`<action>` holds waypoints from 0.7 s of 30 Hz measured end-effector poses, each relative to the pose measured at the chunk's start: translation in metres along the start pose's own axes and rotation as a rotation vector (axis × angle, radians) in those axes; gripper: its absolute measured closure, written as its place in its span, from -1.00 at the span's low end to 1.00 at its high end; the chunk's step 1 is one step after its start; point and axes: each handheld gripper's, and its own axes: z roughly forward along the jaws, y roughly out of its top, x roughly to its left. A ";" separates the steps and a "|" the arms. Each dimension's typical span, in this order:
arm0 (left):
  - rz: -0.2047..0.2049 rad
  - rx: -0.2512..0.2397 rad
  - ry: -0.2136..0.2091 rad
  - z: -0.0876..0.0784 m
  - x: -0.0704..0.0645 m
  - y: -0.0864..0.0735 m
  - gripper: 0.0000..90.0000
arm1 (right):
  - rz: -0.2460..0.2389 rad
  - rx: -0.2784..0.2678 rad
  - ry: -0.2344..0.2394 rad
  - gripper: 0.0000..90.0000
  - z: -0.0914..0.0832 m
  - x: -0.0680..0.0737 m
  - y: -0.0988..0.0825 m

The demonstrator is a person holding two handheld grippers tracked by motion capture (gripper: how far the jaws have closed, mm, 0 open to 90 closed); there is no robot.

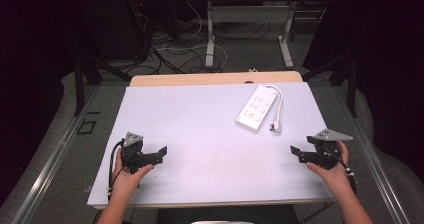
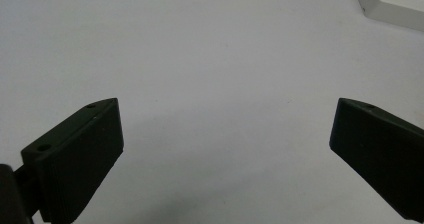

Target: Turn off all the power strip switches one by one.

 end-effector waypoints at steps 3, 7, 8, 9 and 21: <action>-0.008 -0.005 -0.001 -0.001 0.000 -0.001 -0.99 | -0.035 0.008 0.003 -0.48 0.004 0.003 0.001; -0.009 -0.012 0.005 -0.002 -0.001 -0.001 -0.99 | -0.063 0.037 0.026 -0.38 0.009 0.005 0.009; -0.010 -0.013 0.004 -0.002 -0.001 -0.001 -0.99 | -0.065 0.038 0.039 -0.29 0.010 0.005 0.012; -0.011 -0.012 0.003 -0.002 -0.001 -0.001 -0.99 | -0.058 0.043 0.040 -0.27 0.011 0.006 0.016; 0.011 0.001 0.010 -0.002 -0.001 -0.003 -0.99 | -0.086 0.066 0.021 -0.21 0.028 0.001 0.063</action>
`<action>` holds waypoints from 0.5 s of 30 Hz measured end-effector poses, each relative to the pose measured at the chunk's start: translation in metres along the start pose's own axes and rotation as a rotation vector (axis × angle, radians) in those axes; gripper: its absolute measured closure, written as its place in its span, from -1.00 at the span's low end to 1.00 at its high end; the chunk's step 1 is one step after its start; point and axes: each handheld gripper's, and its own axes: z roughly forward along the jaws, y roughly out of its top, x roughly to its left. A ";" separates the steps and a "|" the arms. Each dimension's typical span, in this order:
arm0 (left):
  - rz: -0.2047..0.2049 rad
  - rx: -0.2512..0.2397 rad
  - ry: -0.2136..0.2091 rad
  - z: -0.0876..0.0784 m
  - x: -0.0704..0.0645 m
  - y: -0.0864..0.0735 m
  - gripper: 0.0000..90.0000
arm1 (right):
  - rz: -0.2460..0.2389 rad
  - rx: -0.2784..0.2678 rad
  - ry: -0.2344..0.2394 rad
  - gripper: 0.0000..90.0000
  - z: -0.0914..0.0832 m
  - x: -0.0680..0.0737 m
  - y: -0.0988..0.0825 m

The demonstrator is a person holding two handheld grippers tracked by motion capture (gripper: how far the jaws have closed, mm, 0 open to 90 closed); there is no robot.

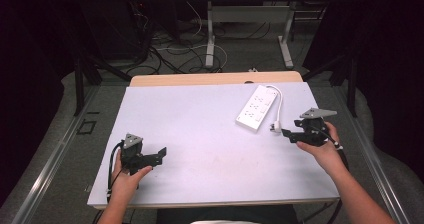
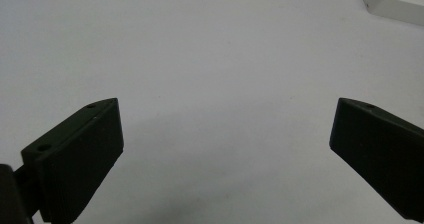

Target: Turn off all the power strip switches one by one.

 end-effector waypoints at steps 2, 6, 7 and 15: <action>0.002 -0.007 0.006 0.000 0.000 0.000 -0.99 | -0.002 0.005 -0.010 -0.21 0.002 -0.003 0.007; -0.005 -0.002 0.005 -0.001 0.000 -0.001 -0.99 | -0.016 0.014 -0.019 -0.21 0.008 -0.006 0.017; -0.004 -0.006 0.005 -0.001 0.000 -0.001 -0.99 | -0.014 0.022 -0.023 -0.21 0.009 -0.007 0.020; -0.018 -0.008 0.013 -0.003 0.002 -0.002 -0.98 | -0.005 0.062 -0.018 -0.20 0.021 -0.010 0.036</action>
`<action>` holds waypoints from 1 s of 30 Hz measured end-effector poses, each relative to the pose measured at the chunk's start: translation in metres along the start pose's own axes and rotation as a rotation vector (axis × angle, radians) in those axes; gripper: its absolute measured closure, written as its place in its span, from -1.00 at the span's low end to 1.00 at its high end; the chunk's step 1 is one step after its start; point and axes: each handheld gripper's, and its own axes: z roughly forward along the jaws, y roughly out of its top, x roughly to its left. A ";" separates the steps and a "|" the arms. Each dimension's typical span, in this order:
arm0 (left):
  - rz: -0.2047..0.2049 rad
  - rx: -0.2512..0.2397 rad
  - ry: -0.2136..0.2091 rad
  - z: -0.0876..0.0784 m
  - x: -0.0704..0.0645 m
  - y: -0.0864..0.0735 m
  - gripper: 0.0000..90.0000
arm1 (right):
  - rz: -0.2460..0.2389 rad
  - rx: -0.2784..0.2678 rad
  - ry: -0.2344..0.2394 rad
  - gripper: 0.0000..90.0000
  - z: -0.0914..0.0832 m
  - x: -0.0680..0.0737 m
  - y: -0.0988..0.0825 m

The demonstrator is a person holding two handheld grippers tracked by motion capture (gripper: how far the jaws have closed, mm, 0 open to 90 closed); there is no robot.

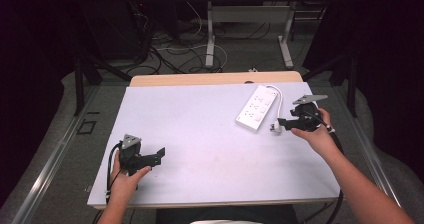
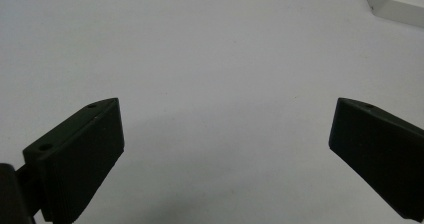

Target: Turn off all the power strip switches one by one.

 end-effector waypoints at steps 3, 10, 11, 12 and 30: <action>-0.008 0.000 0.004 0.000 0.001 0.000 -0.97 | 0.010 0.003 -0.007 -0.13 0.003 -0.002 0.006; -0.006 0.004 0.005 -0.001 0.001 -0.001 -0.97 | 0.010 0.009 -0.004 -0.04 0.012 -0.003 0.025; -0.006 0.005 0.006 -0.001 0.001 -0.001 -0.97 | 0.007 0.011 -0.011 -0.04 0.013 -0.005 0.028; -0.010 0.003 0.006 -0.001 0.001 -0.001 -0.96 | 0.012 0.013 -0.010 -0.03 0.014 -0.005 0.031; -0.009 0.012 0.011 -0.001 0.004 -0.002 -0.96 | 0.094 0.044 0.008 0.17 0.042 -0.021 0.071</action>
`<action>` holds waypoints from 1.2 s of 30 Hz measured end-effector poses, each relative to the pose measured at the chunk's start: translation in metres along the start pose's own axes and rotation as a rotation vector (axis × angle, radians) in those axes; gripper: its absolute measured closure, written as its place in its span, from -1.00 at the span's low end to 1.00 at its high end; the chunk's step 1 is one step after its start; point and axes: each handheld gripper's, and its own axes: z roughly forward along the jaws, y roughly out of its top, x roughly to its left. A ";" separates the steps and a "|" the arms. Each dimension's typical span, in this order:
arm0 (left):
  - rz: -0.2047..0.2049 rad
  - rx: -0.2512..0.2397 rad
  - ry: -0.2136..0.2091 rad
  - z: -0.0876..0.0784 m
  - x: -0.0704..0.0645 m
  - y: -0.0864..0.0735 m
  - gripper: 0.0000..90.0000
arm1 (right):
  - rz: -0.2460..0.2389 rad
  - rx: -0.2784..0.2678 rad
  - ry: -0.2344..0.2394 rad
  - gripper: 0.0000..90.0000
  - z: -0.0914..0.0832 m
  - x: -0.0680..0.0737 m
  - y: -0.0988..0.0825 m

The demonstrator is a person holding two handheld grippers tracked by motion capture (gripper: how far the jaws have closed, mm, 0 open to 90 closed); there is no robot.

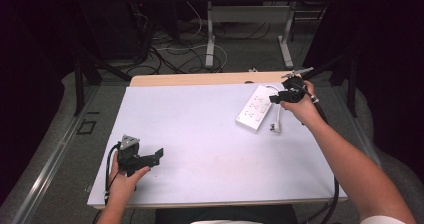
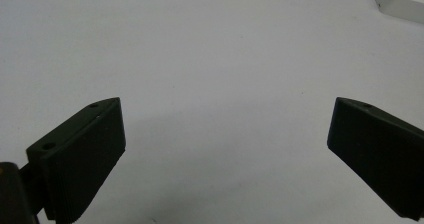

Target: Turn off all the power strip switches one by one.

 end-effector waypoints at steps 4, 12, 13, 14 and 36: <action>0.003 0.001 0.001 0.000 0.000 0.000 -0.95 | 0.020 0.018 -0.001 0.19 0.008 -0.002 0.007; -0.001 -0.001 0.001 0.000 0.001 -0.001 -0.95 | 0.048 0.032 -0.036 0.25 0.023 -0.005 0.017; 0.000 -0.002 0.001 0.001 0.001 -0.001 -0.95 | 0.047 0.034 -0.037 0.28 0.025 -0.006 0.019; 0.000 -0.002 0.001 0.000 0.002 -0.001 -0.95 | 0.056 0.036 -0.038 0.30 0.027 -0.006 0.020; -0.009 -0.006 0.014 -0.002 0.005 -0.003 -0.94 | 0.071 0.045 -0.103 0.81 0.062 -0.031 0.022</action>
